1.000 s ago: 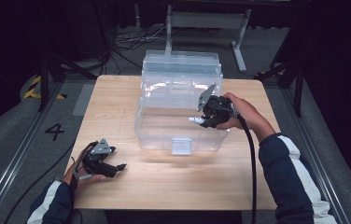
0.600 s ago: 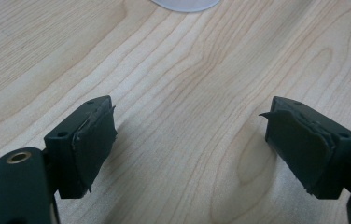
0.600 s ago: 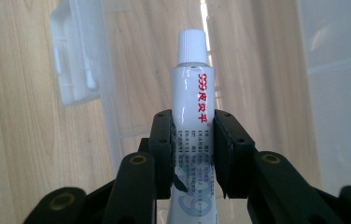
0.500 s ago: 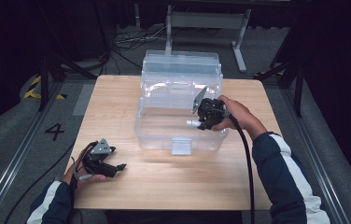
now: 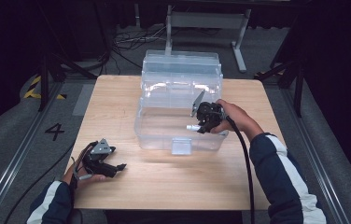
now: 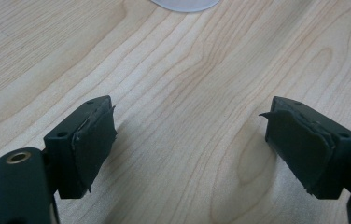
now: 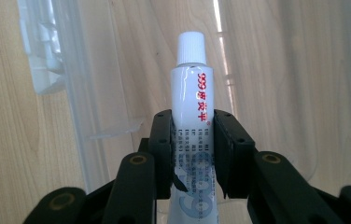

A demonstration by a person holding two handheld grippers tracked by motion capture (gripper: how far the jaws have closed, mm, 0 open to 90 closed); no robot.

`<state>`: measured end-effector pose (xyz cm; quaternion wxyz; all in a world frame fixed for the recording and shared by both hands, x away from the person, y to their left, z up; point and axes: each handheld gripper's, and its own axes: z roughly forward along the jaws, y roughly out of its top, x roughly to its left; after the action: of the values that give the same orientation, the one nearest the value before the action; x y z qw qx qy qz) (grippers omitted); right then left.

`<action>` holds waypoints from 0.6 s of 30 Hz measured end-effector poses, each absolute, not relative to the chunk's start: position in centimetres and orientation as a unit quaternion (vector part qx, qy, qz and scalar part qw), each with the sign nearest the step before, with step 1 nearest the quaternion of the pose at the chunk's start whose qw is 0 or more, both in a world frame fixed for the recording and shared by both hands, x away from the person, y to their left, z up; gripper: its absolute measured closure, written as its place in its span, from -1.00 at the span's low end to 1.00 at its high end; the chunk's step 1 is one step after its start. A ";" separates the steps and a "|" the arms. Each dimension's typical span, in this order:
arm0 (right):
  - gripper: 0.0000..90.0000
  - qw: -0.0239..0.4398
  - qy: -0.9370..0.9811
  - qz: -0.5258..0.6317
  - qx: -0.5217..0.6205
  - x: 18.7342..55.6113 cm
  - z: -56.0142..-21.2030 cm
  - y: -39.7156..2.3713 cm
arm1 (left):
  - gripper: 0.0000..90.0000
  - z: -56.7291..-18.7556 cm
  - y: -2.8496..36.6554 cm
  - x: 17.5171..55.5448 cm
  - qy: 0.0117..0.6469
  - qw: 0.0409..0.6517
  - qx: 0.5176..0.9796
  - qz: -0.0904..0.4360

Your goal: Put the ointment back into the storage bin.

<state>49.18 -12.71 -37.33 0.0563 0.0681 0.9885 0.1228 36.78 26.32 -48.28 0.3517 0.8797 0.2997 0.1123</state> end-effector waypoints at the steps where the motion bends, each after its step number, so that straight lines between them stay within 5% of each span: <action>1: 0.57 0.053 0.989 0.123 0.065 49.2 -37.5 -12.7 | -0.64 -48.3 26.3 36.8 0.300 0.352 0.880 0.112; 18: 0.56 0.036 0.991 0.113 0.062 49.2 -38.6 -12.3 | -0.64 -48.3 26.3 36.8 0.300 0.352 0.880 0.112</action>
<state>49.19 -12.35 -38.63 0.0356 0.0621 0.9910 0.1131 36.78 26.32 -48.28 0.3516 0.8798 0.2996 0.1123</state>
